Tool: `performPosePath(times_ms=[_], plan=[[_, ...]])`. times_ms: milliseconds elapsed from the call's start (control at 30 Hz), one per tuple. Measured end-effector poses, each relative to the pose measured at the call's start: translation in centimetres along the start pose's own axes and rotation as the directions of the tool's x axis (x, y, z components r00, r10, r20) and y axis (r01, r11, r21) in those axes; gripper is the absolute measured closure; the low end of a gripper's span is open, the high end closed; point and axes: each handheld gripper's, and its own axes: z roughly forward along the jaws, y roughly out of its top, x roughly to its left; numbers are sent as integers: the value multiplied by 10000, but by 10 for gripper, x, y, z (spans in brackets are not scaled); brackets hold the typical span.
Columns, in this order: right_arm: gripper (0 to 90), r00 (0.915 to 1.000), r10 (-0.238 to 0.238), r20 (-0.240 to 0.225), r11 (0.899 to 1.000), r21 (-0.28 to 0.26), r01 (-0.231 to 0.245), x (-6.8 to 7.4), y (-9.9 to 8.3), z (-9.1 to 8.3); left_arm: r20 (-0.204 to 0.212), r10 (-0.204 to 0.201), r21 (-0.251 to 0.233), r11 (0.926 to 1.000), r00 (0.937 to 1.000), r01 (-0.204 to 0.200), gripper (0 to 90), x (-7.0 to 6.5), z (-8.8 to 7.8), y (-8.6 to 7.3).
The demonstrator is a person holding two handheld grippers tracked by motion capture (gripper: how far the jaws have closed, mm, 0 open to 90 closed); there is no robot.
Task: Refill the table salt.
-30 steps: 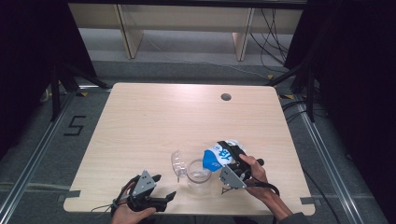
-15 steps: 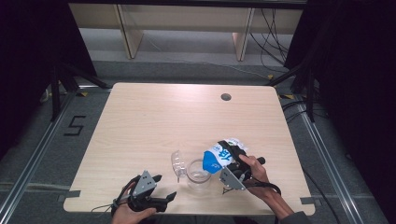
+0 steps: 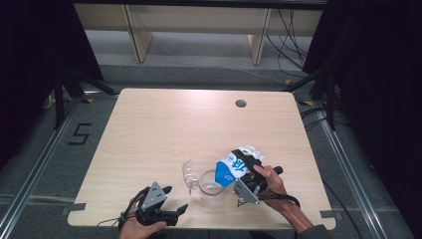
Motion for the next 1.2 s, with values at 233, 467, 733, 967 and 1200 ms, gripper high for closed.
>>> performPosePath(times_ms=[233, 467, 733, 967, 1200], plan=[[513, 9999, 3, 169, 10000, 97, -5, 2, 1, 0, -59, -116, 43, 9999, 9999, 116, 199, -1, 1, -1], [513, 9996, -186, 214, 9997, 175, 182, 2, 0, 0, -111, -8, 115, 9999, 9999, 9, 199, 0, 1, 0], [515, 9966, -723, 401, 9971, 273, 713, 0, 2, -1, -133, 118, 118, 9999, 9998, -117, 199, -1, 1, 0], [516, 9945, -963, 423, 9948, 373, 948, 2, 2, 0, -116, 133, 98, 9999, 9998, -131, 199, -1, 1, 0], [518, 9852, -1629, 533, 9861, 403, 1609, -1, 3, 0, -128, 204, 226, 9995, 9997, -202, 199, 0, 0, 0]])
